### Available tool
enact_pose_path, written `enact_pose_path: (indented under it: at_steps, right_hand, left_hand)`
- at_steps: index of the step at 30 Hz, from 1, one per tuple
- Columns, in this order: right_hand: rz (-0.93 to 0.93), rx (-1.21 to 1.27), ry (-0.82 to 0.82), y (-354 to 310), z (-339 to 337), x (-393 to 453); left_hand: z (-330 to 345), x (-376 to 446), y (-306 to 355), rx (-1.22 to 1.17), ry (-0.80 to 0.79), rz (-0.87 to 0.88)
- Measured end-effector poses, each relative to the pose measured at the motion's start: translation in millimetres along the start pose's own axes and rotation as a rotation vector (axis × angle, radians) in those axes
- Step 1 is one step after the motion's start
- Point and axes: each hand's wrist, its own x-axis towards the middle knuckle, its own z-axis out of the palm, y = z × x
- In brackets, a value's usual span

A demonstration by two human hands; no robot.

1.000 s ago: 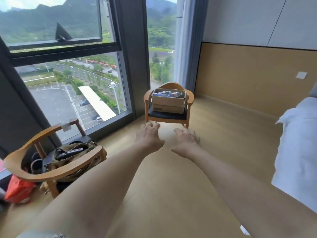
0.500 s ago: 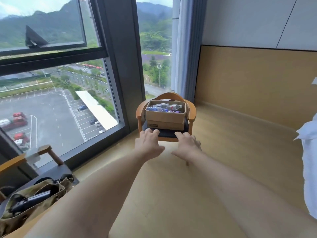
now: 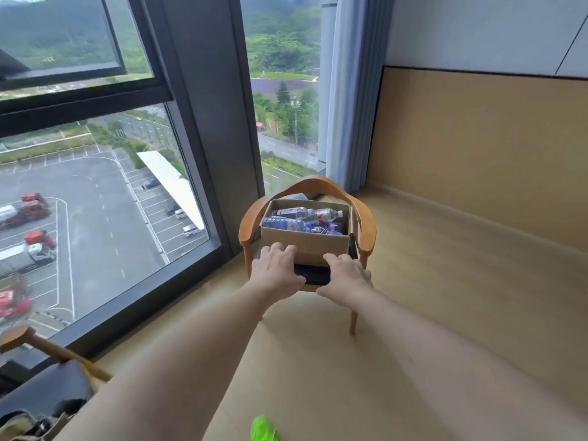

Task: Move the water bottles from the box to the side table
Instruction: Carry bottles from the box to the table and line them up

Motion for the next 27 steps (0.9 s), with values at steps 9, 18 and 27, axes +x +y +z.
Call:
enact_pose_path:
  at_steps: [9,18,27]
  right_hand:
    - [0.102,-0.026,-0.046,-19,11,171]
    - [0.127,-0.027,-0.111,-48,13,314]
    - [0.158,-0.018,-0.235,-33,36,433]
  left_hand:
    - [18,181,-51,-0.027,-0.103,0.028]
    - [24,325,-121,-0.011,-0.172,-0.033]
    - [73,423,-134,-0.015,-0.287,-0.089]
